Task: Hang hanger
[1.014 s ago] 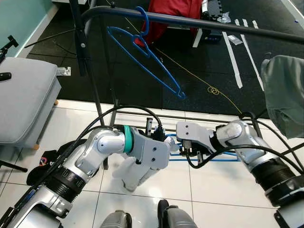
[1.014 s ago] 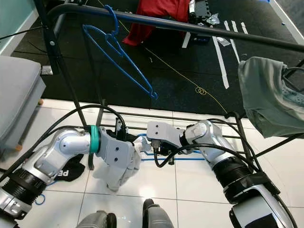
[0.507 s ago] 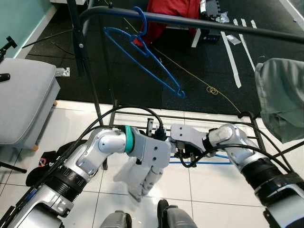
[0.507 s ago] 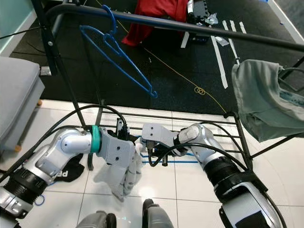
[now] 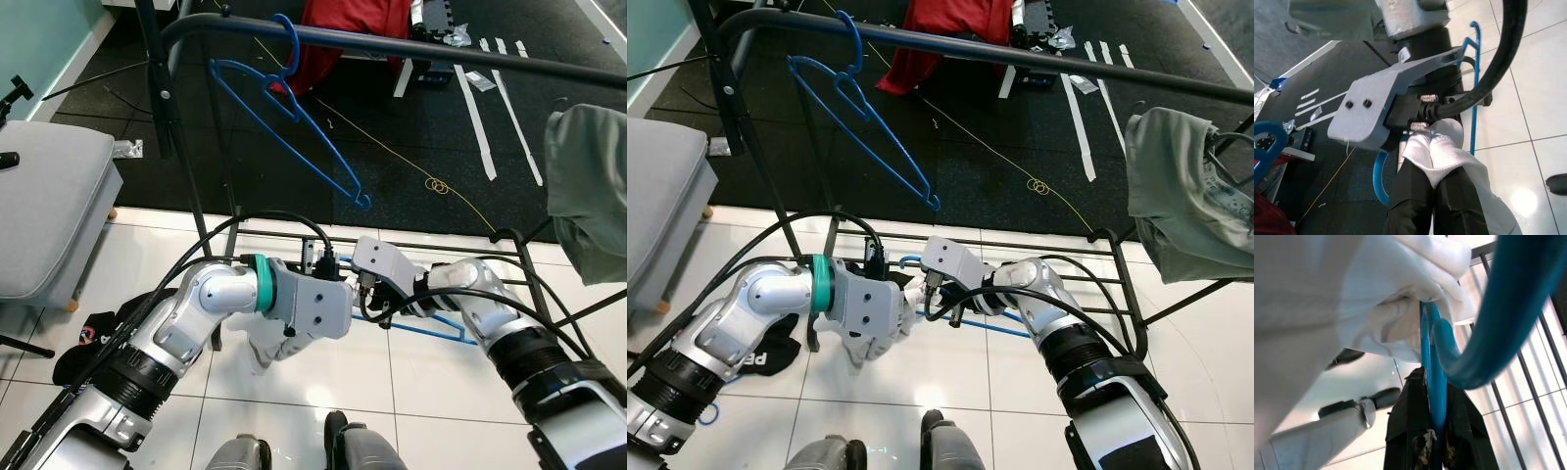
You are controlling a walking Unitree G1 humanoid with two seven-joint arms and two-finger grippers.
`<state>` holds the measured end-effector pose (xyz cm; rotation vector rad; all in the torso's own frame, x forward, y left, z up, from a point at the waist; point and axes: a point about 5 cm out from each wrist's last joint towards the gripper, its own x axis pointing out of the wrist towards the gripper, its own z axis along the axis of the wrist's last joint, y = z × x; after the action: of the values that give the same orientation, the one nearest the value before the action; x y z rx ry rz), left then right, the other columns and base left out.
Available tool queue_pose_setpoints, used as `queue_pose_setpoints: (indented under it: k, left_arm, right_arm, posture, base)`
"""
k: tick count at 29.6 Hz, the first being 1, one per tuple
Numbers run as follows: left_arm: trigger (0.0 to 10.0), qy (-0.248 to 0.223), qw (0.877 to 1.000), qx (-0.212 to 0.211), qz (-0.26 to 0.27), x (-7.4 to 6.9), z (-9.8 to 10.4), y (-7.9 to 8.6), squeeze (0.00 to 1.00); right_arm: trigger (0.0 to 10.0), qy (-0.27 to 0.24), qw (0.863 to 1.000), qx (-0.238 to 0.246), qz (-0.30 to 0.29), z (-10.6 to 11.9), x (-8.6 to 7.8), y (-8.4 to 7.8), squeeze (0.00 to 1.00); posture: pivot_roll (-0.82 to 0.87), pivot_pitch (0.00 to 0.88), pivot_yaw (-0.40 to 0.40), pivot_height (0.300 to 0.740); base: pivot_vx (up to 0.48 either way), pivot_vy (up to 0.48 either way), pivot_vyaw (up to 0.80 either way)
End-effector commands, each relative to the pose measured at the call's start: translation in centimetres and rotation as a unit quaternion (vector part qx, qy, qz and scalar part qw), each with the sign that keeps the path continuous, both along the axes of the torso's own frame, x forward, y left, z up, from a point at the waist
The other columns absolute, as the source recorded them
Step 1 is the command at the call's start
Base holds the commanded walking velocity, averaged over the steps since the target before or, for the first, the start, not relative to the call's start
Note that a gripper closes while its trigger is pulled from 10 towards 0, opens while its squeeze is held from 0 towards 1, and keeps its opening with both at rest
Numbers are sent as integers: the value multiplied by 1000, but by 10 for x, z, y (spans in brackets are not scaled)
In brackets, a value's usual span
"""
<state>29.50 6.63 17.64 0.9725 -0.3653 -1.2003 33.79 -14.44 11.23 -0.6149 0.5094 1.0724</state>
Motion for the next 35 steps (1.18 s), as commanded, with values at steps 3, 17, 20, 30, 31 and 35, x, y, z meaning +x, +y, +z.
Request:
queue_pose_setpoints:
  k: [3,17,20,30,31,35]
  left_arm:
    - [10000,5,1000,-1,5,-2,-4,3,0]
    - [10000,13,1000,5,8,-11,-12,8,0]
    - [10000,8,1000,1,8,-11,-10,8,0]
    - [10000,-34,999,-29,-14,-12,3,-6,0]
    - [10000,-32,999,-30,-19,-14,3,-8,0]
    - [10000,-21,999,-26,-27,-21,-2,-9,0]
  right_arm:
    - [0,10,999,49,-16,2,-5,-4,0]
    - [0,101,958,184,-194,-8,-5,-21,0]
    - [0,120,952,192,-205,-11,-7,-21,0]
    - [0,234,883,287,-288,-35,-17,-12,0]
    - [0,247,856,324,-318,-36,-14,-10,0]
    - [0,265,775,427,-384,-25,-2,-7,0]
  posture:
    - [-34,128,-11,740]
    - [-34,134,-11,740]
    - [-34,134,-11,740]
    - [-31,136,-13,740]
    - [-31,137,-11,740]
    - [-27,139,-6,740]
  base:
    - [0,0,0]
    - [0,0,0]
    - [0,0,0]
    - [0,0,0]
    - [0,0,0]
    - [0,0,0]
